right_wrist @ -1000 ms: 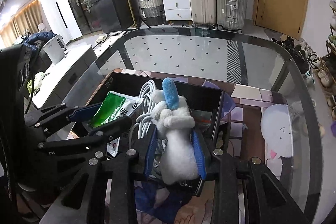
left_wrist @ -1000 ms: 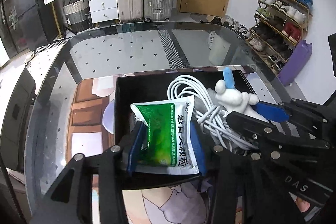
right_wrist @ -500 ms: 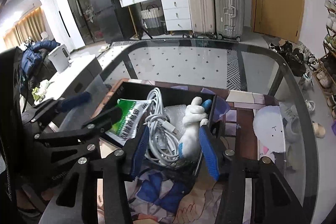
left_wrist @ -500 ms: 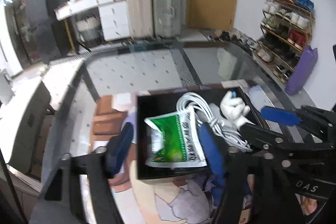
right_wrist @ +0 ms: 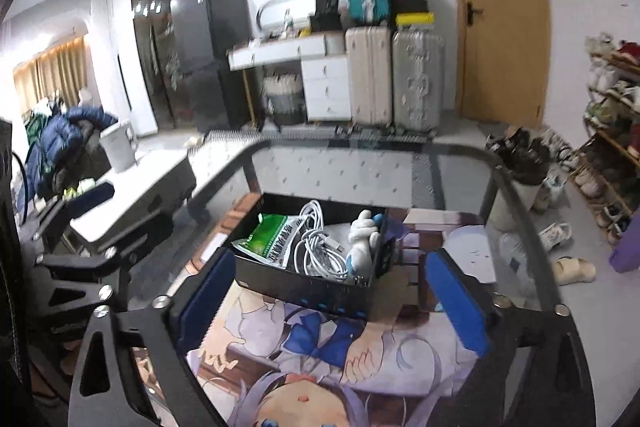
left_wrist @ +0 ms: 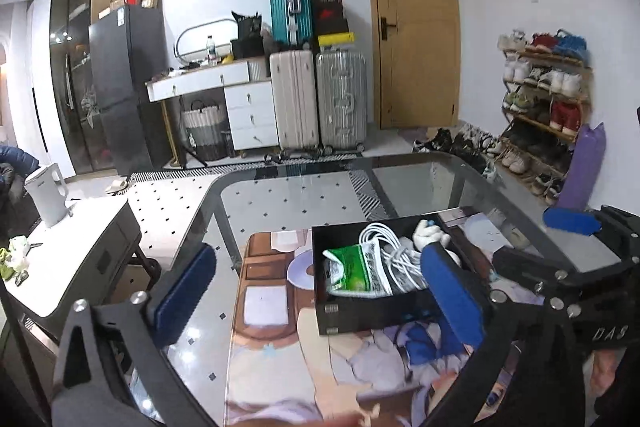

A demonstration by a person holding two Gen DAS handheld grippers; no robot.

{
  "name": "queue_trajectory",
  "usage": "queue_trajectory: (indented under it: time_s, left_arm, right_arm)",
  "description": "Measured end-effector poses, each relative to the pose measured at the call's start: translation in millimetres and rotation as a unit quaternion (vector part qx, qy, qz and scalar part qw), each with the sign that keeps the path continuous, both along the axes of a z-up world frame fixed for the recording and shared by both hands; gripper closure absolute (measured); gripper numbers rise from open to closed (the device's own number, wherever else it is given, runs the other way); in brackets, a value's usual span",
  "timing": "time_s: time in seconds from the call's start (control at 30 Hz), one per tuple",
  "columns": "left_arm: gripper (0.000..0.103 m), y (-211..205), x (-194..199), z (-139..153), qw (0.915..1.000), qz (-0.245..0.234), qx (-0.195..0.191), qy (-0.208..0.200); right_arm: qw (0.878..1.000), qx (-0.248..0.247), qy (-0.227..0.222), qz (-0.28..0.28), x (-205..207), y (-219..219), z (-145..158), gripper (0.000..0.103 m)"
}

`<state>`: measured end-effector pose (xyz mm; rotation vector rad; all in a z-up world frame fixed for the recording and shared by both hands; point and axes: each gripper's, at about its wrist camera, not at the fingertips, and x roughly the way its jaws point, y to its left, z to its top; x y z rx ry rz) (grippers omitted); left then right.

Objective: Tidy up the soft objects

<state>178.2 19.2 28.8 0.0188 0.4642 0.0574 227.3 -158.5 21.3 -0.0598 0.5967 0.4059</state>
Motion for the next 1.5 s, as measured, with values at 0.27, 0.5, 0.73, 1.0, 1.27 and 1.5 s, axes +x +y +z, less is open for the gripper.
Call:
queue_trajectory:
  time_s: [0.27, 0.5, 0.73, 1.0, 1.27, 1.5]
  left_arm:
    - [0.0, -8, -79, -8, 0.9994, -0.003, 0.011, -0.032]
    - [0.0, -8, -116, -22, 0.9997, 0.002, -0.015, -0.018]
    - [0.0, -19, -142, -28, 0.9993, 0.002, -0.013, -0.036]
    - [0.0, -23, -138, -29, 0.9994, -0.006, -0.018, -0.028]
    - [0.0, -22, -137, -30, 0.9993, -0.005, -0.022, -0.029]
    - [0.0, -17, -136, -29, 0.9992, 0.002, -0.027, -0.03]
  right_arm:
    - [0.997, 0.011, -0.073, -0.004, -87, -20, 6, 0.001]
    - [0.997, 0.026, -0.069, -0.02, -138, -35, -14, 0.001]
    - [0.995, 0.03, -0.091, -0.019, -156, -39, -12, 0.001]
    - [0.996, 0.018, -0.087, -0.009, -153, -32, -13, 0.001]
    - [0.997, 0.021, -0.08, -0.007, -150, -34, -15, 0.001]
    - [0.997, 0.024, -0.077, -0.007, -149, -36, -15, 0.001]
